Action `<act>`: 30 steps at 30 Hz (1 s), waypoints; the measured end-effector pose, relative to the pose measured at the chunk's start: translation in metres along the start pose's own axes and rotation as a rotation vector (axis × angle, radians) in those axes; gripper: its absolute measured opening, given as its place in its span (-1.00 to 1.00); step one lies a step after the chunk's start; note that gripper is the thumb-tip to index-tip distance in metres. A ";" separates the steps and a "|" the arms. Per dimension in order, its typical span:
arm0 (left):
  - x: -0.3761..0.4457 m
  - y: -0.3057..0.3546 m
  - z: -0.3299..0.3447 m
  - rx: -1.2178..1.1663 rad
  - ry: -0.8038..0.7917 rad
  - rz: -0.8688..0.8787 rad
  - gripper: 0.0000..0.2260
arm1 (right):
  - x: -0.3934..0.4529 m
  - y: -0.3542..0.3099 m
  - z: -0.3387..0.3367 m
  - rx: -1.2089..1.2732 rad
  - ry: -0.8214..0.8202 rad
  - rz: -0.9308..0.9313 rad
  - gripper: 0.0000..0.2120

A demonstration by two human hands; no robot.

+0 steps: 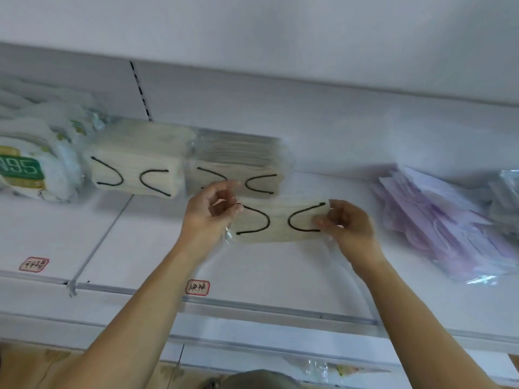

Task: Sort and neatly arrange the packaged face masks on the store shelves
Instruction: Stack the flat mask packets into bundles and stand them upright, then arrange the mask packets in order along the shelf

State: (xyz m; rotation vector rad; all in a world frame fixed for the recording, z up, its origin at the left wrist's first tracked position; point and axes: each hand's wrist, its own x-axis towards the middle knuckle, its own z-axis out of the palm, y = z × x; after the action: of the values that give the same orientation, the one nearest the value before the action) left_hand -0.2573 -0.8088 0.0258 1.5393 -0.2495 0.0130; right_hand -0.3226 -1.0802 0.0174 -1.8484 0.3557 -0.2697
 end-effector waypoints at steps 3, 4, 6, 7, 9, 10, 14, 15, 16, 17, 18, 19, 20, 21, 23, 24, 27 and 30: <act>0.009 0.010 -0.014 0.002 0.145 0.015 -0.63 | 0.025 -0.007 0.024 0.024 -0.057 -0.048 -0.68; 0.012 0.010 -0.021 0.002 0.204 0.020 -0.66 | 0.031 -0.009 0.032 0.029 -0.048 -0.064 -0.66; 0.017 0.004 -0.040 0.129 0.345 0.077 -0.73 | 0.041 -0.014 0.048 0.054 -0.017 -0.084 -0.65; 0.018 0.000 -0.051 0.248 0.404 0.125 -0.76 | 0.045 -0.014 0.055 0.073 0.011 -0.089 -0.65; 0.018 -0.009 -0.068 0.439 0.448 0.211 -0.82 | 0.051 -0.012 0.067 0.139 0.056 -0.099 -0.62; 0.017 -0.013 -0.074 0.497 0.418 0.225 -0.84 | 0.054 -0.012 0.073 0.153 0.081 -0.097 -0.62; 0.020 -0.024 -0.090 0.692 0.202 0.272 -0.95 | 0.055 -0.015 0.098 0.095 0.145 -0.077 -0.60; 0.021 -0.025 -0.091 0.728 0.153 0.300 -0.95 | 0.053 -0.016 0.104 0.061 0.173 -0.084 -0.62; 0.022 -0.028 -0.092 0.749 0.089 0.315 -0.92 | 0.049 -0.017 0.110 0.027 0.213 -0.088 -0.67; 0.021 -0.029 -0.090 0.761 0.011 0.322 -0.89 | 0.045 -0.018 0.115 0.013 0.249 -0.096 -0.69; 0.020 -0.031 -0.088 0.775 -0.066 0.324 -0.84 | 0.041 -0.018 0.119 0.003 0.285 -0.091 -0.66; 0.019 -0.032 -0.087 0.795 -0.131 0.320 -0.80 | 0.038 -0.018 0.122 -0.012 0.321 -0.081 -0.60; 0.019 -0.034 -0.086 0.815 -0.177 0.323 -0.77 | 0.036 -0.017 0.123 -0.032 0.359 -0.082 -0.55; 0.019 -0.036 -0.086 0.830 -0.201 0.329 -0.75 | 0.035 -0.016 0.122 -0.050 0.392 -0.100 -0.52; 0.021 -0.037 -0.087 0.842 -0.216 0.331 -0.72 | 0.034 -0.015 0.120 -0.089 0.433 -0.145 -0.48; 0.021 -0.038 -0.088 0.846 -0.221 0.326 -0.70 | 0.033 -0.014 0.120 -0.097 0.443 -0.158 -0.47; 0.022 -0.041 -0.089 0.871 -0.252 0.333 -0.67 | 0.033 -0.015 0.121 -0.124 0.479 -0.205 -0.50; 0.023 -0.044 -0.090 0.909 -0.275 0.345 -0.67 | 0.033 -0.014 0.123 -0.158 0.507 -0.230 -0.58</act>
State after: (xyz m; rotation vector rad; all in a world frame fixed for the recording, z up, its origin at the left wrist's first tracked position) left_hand -0.2138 -0.7251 -0.0151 2.3821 -0.8051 0.2126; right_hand -0.2462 -0.9799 -0.0053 -1.9631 0.5216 -0.8987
